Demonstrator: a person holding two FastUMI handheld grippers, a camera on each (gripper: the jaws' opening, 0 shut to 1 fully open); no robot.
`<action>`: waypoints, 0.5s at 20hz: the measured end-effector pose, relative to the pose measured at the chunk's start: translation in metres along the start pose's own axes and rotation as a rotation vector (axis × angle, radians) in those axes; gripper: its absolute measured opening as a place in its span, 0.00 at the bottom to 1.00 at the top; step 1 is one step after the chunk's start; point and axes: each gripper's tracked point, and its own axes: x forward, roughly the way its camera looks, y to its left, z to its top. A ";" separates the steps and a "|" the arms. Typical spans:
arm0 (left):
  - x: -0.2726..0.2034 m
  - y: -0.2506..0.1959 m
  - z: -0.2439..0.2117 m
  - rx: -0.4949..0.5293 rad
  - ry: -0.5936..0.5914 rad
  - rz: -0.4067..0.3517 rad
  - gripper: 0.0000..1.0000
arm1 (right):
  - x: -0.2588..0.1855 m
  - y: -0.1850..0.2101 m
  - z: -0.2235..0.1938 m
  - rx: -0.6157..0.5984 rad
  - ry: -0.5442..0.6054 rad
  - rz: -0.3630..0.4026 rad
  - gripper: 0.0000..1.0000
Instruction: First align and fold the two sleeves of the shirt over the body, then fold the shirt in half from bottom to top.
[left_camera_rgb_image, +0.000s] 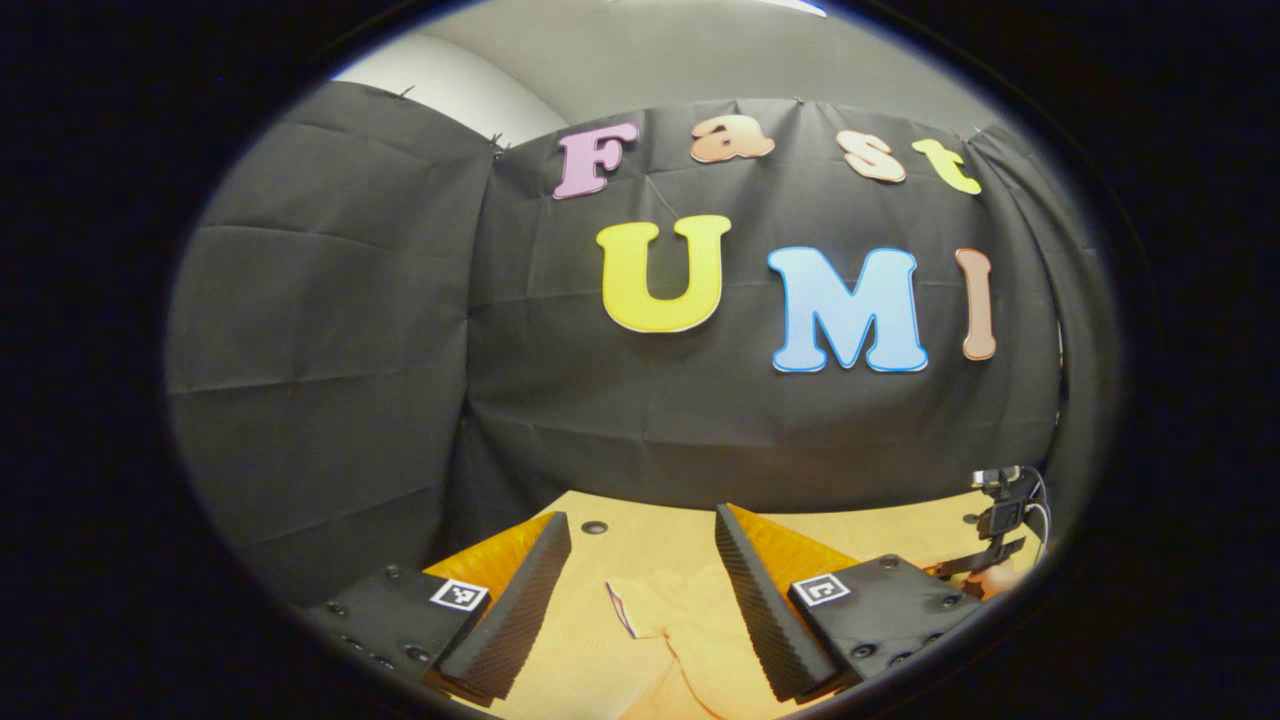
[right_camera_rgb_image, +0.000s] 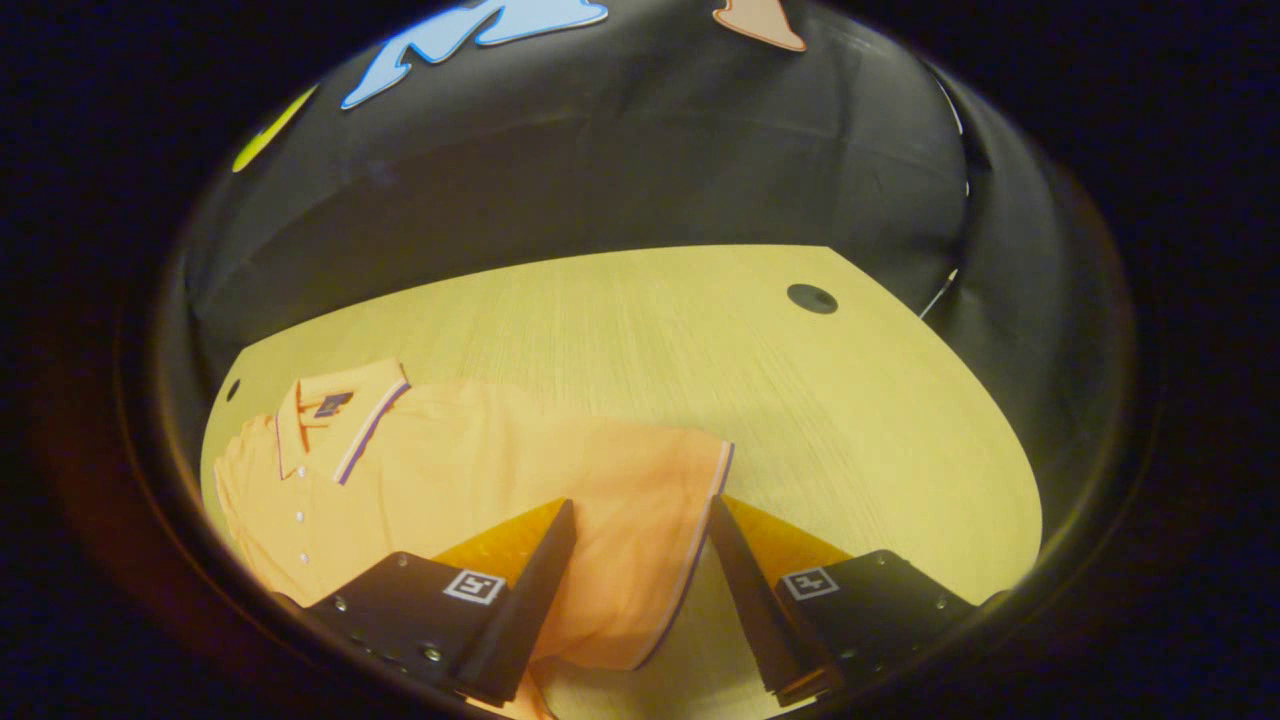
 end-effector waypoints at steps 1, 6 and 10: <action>-0.001 0.000 0.000 -0.001 0.000 0.001 0.94 | 0.000 -0.001 0.000 0.006 0.001 0.003 0.77; -0.003 0.005 -0.004 0.002 0.004 0.009 0.94 | 0.000 0.005 -0.001 0.005 0.004 0.024 0.09; -0.006 0.010 -0.005 -0.002 0.005 0.017 0.94 | -0.011 0.011 0.004 -0.131 -0.041 0.005 0.05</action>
